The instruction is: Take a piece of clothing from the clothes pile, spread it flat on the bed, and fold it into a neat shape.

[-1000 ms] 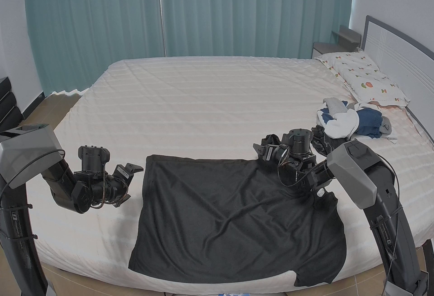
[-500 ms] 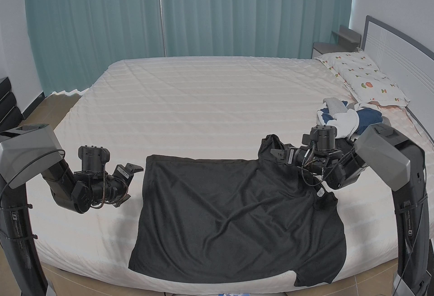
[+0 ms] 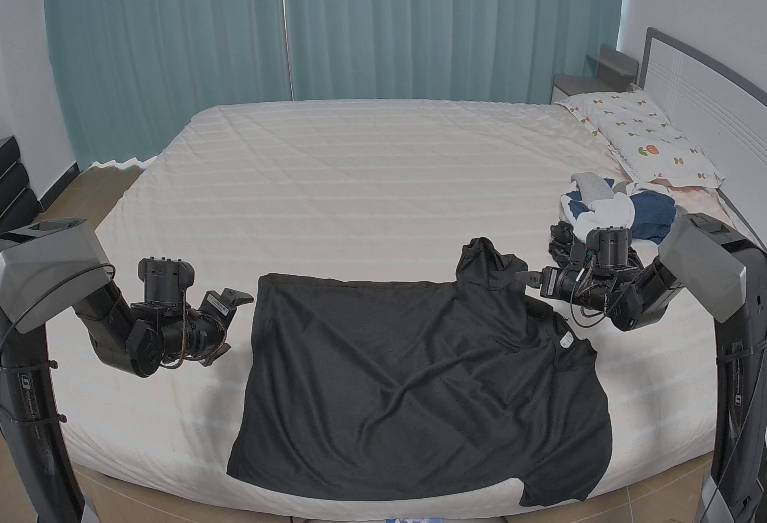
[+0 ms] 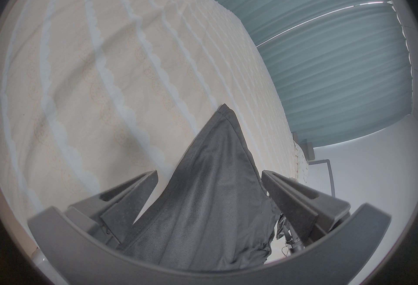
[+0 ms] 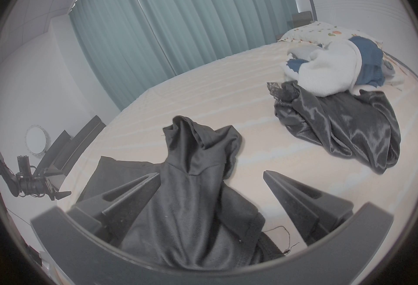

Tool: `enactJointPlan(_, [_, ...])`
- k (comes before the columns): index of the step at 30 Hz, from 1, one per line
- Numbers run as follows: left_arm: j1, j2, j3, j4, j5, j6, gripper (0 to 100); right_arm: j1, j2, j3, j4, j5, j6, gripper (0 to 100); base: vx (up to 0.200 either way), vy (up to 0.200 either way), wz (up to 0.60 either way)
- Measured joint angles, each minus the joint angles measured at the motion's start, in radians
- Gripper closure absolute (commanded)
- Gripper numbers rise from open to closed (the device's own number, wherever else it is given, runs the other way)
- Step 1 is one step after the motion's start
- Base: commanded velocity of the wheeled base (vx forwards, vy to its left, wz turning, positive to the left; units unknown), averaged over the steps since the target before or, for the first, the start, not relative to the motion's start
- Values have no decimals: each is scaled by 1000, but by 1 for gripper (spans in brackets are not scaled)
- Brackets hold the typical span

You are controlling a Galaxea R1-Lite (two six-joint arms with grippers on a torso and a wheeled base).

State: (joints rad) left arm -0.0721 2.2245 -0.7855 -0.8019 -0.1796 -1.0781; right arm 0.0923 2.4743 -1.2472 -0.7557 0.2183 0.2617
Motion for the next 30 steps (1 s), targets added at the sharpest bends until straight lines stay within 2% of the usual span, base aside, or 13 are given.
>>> enactJointPlan(8, [1,0,0,0,0,1,0,-11,70,-24,0,22,3,0,0,0,0])
enactJointPlan(9, [0,0,0,0,0,1,0,-13,77,-27,0,23,3,100,0,0,0])
enactJointPlan(15, [0,0,0,0,0,1,0,-19,105,-29,-3,22,21,100,0,0,0])
enactJointPlan(19, [0,0,0,0,0,1,0,-19,108,-29,-3,21,71,100,0,0,0])
enactJointPlan(30, [0,0,0,0,0,1,0,-56,97,-30,-14,13,105,100,0,0,0])
